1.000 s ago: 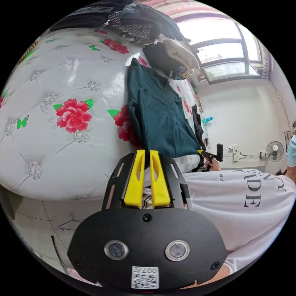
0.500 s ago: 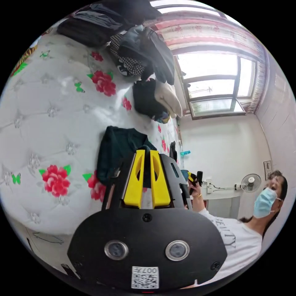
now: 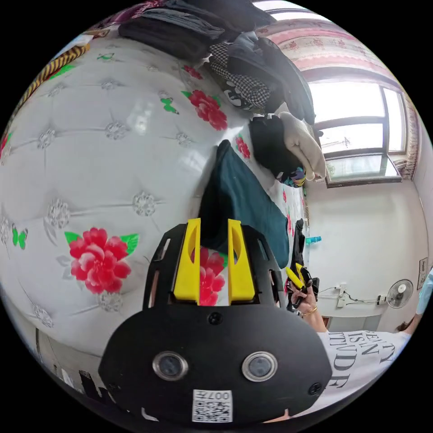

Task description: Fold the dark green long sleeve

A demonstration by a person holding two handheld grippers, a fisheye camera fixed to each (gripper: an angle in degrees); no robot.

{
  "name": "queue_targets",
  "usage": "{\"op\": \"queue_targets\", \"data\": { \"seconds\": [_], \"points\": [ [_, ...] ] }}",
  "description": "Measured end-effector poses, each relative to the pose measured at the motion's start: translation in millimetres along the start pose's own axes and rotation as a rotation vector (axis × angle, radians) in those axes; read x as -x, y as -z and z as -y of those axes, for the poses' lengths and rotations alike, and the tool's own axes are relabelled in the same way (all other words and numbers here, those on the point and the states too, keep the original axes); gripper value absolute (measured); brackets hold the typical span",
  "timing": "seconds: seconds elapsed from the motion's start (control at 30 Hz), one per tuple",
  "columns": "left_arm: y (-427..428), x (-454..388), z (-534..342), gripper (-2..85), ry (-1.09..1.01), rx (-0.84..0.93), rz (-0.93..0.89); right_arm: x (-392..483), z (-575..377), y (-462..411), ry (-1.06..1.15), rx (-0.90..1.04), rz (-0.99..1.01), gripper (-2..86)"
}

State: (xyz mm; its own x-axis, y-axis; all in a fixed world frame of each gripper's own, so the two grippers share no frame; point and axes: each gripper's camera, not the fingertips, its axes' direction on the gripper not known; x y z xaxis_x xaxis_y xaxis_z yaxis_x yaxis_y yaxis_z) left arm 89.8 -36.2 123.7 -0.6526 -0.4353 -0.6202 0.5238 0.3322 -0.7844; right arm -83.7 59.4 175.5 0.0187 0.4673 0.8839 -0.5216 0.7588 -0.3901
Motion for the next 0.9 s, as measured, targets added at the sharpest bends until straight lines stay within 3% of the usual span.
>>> {"op": "queue_targets", "data": {
  "seconds": [0.2,0.33,0.4,0.5,0.67,0.77,0.9],
  "points": [
    [6.1,23.8,-38.2,9.1,0.105,-0.019,-0.036,-13.3,3.8,-41.0,-0.109,-0.028,0.151,11.1],
    [-1.5,26.3,-41.4,9.9,0.133,-0.025,-0.064,19.1,30.3,-64.9,-0.144,-0.028,0.03,9.9],
    [-1.1,28.9,-43.9,10.1,0.151,-0.029,-0.079,53.8,41.1,-65.6,-0.061,-0.04,-0.013,9.5],
    [9.2,34.9,-49.3,10.3,0.157,-0.041,-0.072,159.8,54.1,-78.0,0.251,-0.019,-0.154,9.0],
    [38.4,53.6,-68.2,10.3,0.172,-0.115,-0.105,374.5,6.9,-183.4,1.004,0.229,-0.348,8.0],
    [47.5,64.1,-81.9,10.5,0.189,-0.151,-0.148,425.9,-48.5,-264.8,1.246,0.415,-0.32,7.6],
    [51.0,78.0,-96.4,10.9,0.212,-0.171,-0.194,409.9,-99.6,-371.9,1.282,0.693,-0.285,8.4]
  ]
}}
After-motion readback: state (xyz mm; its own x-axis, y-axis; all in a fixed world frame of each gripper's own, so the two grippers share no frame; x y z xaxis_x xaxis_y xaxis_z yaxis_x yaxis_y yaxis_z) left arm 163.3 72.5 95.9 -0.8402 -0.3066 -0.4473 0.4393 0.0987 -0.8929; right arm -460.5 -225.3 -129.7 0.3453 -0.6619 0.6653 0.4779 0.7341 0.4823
